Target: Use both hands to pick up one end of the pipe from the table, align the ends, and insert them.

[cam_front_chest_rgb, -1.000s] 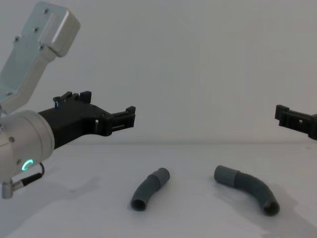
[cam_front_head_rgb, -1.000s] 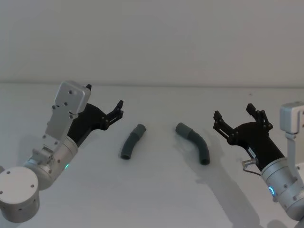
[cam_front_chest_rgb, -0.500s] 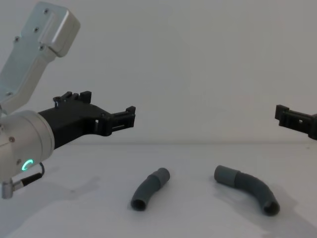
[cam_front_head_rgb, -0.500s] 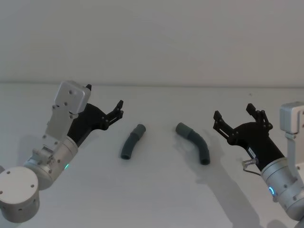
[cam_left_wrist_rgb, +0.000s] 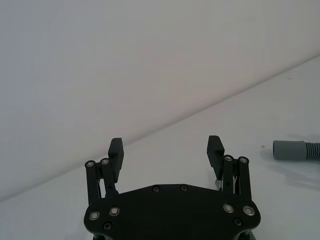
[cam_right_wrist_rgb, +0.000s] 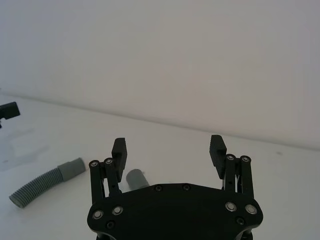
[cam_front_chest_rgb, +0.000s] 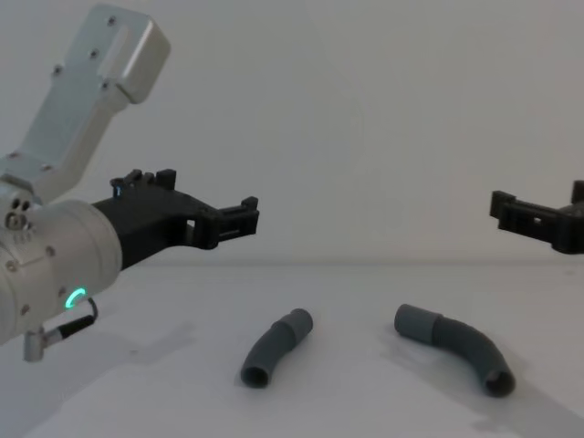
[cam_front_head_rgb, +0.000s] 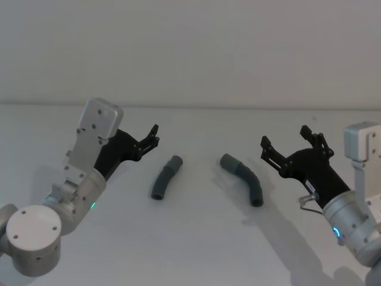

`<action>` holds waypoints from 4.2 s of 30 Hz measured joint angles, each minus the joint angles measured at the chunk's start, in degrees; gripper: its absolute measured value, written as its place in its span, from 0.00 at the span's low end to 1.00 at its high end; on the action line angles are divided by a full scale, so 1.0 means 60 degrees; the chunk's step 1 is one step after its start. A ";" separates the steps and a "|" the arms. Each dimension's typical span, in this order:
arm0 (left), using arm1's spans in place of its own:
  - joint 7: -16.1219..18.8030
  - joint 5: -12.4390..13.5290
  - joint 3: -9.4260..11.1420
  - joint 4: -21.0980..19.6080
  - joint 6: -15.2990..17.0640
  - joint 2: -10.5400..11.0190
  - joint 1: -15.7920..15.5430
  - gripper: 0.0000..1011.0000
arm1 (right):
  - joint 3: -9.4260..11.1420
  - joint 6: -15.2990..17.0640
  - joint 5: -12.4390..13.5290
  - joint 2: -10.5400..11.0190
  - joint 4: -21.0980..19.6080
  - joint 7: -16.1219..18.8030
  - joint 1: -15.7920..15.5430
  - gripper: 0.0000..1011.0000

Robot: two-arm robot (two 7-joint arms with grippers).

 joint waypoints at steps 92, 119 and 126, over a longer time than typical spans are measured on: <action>-0.3274 -0.1153 0.0186 0.2123 0.3982 -0.0927 -0.1686 0.99 | -0.1240 0.4213 -0.0681 0.0082 0.2442 0.2096 0.2711 0.99; -0.3459 -0.1010 0.0112 0.2225 0.4417 -0.0955 -0.1719 0.99 | -0.1321 0.4303 -0.0585 -0.0030 0.2685 0.2135 0.2818 0.99; -0.3501 -0.0983 0.0113 0.2243 0.4446 -0.0951 -0.1742 0.99 | -0.1319 0.4310 -0.0563 -0.0053 0.2719 0.2113 0.2833 0.99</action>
